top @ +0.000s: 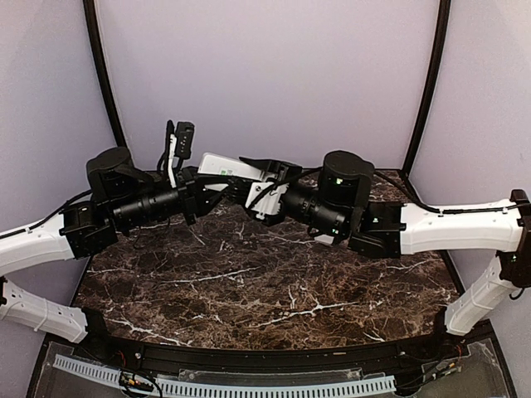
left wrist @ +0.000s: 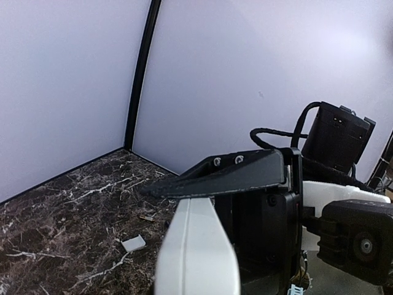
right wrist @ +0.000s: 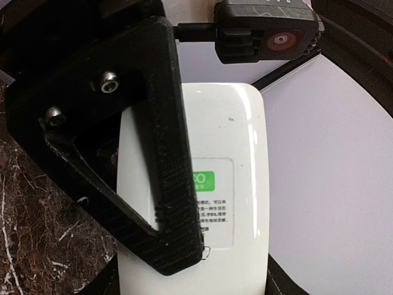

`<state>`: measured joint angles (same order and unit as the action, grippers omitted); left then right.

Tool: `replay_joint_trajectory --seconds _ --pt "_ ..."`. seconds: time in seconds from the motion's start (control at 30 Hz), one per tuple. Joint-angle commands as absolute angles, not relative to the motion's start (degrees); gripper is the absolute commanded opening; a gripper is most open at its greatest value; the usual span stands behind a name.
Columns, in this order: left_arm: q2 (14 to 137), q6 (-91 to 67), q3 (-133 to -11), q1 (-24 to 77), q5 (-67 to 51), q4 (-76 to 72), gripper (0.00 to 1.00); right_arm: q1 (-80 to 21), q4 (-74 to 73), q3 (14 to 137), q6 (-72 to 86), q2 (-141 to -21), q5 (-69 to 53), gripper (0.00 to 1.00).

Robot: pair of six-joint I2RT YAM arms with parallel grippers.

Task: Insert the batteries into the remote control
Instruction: Pass from the left arm to the right, then place the remote control without batteries at the center of the board.

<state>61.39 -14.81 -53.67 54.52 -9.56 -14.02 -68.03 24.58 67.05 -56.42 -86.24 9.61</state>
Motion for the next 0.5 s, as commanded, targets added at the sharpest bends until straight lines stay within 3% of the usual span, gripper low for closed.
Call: replay_joint_trajectory --seconds 0.0,0.03,0.1,0.27,0.47 --pt "61.0 -14.6 -55.6 54.8 -7.4 -12.9 0.38 -68.9 21.6 68.3 -52.6 -85.0 12.6 0.2" --pt "60.9 -14.3 -55.8 54.8 -6.6 -12.3 0.69 -68.7 18.9 68.8 -51.0 -84.8 12.5 0.19" --pt "60.0 -13.3 -56.0 54.8 -3.3 -10.8 0.94 -67.5 10.5 70.4 -46.3 -84.6 10.3 0.18" --pt "55.2 -8.7 -55.1 54.8 11.0 -7.6 0.99 -61.4 -12.3 72.5 -32.7 -85.7 -7.9 0.19" --pt "51.5 -5.8 -54.7 54.5 31.5 -3.2 0.99 -61.2 -24.0 71.1 -27.8 -95.1 -15.9 0.22"
